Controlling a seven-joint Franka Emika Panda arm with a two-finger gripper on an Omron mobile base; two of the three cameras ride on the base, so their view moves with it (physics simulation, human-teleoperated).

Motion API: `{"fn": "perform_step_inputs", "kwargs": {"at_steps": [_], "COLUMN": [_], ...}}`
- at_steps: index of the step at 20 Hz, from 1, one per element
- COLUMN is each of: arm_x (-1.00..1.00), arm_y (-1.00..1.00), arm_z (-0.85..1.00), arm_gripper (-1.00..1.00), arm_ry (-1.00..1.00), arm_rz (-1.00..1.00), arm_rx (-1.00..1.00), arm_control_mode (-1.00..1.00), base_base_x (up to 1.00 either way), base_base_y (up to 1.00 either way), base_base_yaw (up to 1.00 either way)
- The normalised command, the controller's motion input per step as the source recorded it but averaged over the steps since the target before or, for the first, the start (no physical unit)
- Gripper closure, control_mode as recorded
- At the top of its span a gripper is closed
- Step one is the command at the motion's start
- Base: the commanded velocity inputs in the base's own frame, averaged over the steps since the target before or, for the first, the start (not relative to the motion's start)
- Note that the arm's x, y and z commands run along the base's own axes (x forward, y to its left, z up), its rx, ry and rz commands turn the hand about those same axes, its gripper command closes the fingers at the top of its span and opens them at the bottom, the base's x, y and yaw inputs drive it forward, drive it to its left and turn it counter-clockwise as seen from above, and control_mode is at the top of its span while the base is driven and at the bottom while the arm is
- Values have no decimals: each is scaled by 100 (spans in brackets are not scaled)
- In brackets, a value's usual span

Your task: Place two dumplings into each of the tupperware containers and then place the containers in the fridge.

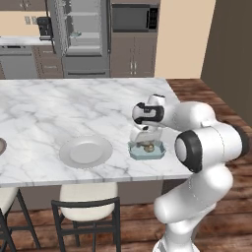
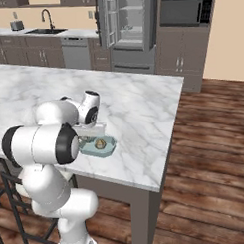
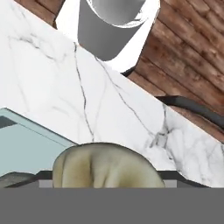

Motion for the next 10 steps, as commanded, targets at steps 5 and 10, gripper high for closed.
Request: {"fn": "perform_step_inputs", "kwargs": {"at_steps": [5, 10], "arm_x": [76, 42], "arm_y": [-59, 0], "arm_z": [-44, -63], "arm_gripper": [100, 100], "arm_ry": [-1, 1], "arm_rz": [-22, -5], "arm_rx": [0, -5], "arm_control_mode": [-100, -100], "base_base_x": [0, 0], "base_base_y": [0, 0], "base_base_yaw": [0, 0]}}
